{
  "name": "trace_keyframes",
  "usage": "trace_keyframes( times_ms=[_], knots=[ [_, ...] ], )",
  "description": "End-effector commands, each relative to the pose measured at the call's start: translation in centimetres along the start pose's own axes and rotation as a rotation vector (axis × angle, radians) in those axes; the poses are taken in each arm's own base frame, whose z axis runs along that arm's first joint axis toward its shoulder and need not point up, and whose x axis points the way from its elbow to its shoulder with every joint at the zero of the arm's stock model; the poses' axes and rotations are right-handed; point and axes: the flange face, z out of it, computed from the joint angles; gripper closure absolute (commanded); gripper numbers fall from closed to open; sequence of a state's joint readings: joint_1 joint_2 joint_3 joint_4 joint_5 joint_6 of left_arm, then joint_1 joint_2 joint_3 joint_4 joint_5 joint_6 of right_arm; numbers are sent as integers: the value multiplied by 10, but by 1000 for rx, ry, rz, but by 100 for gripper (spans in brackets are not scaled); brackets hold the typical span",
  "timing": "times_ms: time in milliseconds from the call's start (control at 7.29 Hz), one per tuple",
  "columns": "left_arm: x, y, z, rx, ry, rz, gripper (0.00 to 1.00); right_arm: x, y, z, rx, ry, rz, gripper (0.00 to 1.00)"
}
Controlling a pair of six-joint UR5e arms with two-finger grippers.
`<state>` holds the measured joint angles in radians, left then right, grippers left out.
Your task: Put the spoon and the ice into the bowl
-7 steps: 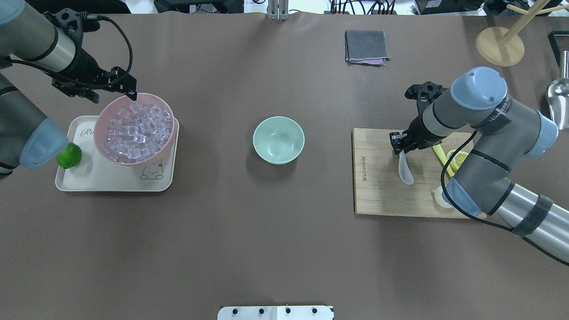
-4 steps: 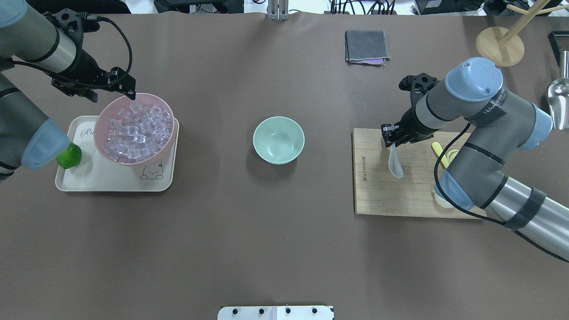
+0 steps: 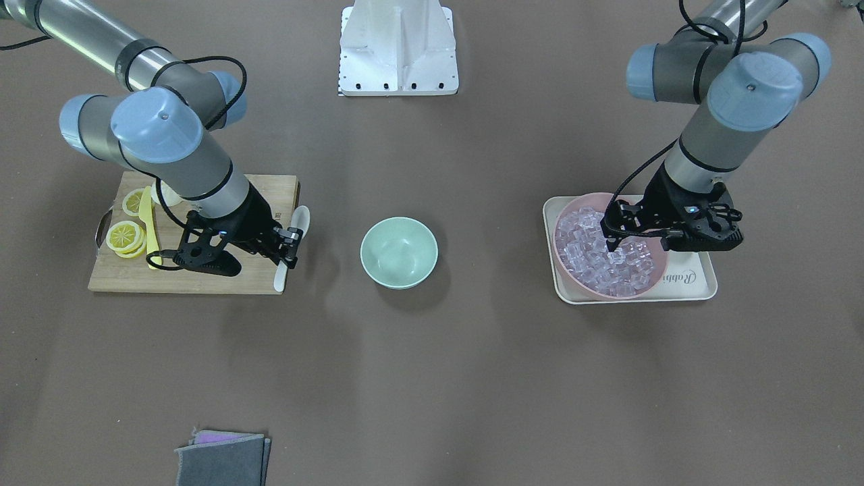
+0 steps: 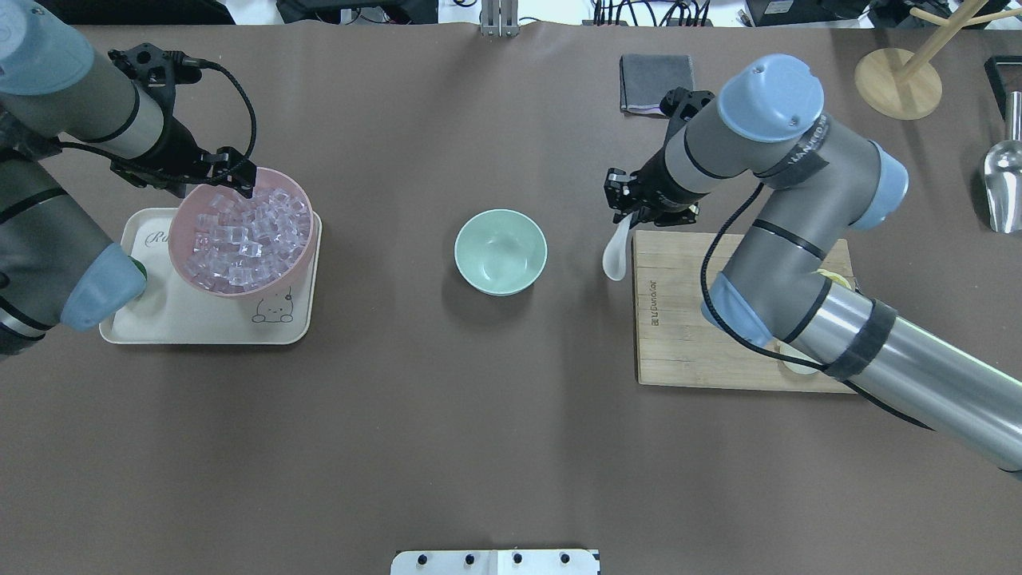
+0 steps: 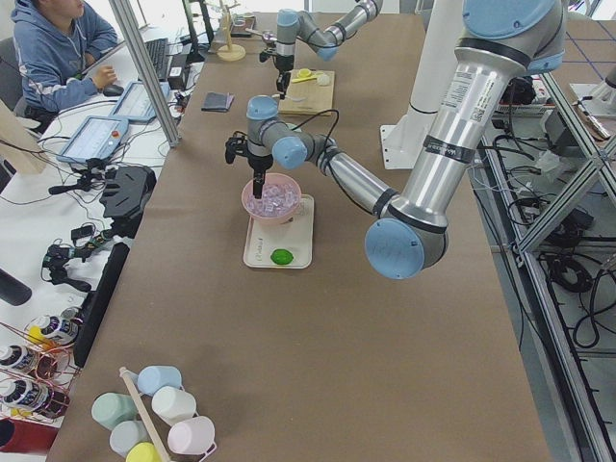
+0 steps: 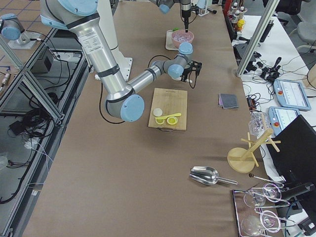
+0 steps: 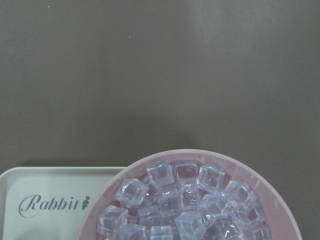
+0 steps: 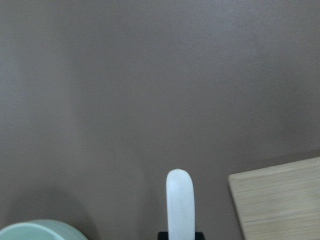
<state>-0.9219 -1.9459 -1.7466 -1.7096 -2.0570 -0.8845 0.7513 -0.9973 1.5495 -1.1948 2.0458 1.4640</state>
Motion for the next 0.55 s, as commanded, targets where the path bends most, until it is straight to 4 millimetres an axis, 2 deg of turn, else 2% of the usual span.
trace_keyframes(
  times_ms=[0,137,274,411],
  knots=[
    [4,8,9,-11,-8,17,5,-64,20,22,70,-17,141,100],
    [9,13,14,-21,-6,34,5,-77,27,29,105,-18,165,100],
    [10,15,16,-26,-6,41,6,-78,29,32,119,-18,169,100],
    [10,16,16,-25,-7,49,6,-89,30,29,122,-11,205,100]
  ],
)
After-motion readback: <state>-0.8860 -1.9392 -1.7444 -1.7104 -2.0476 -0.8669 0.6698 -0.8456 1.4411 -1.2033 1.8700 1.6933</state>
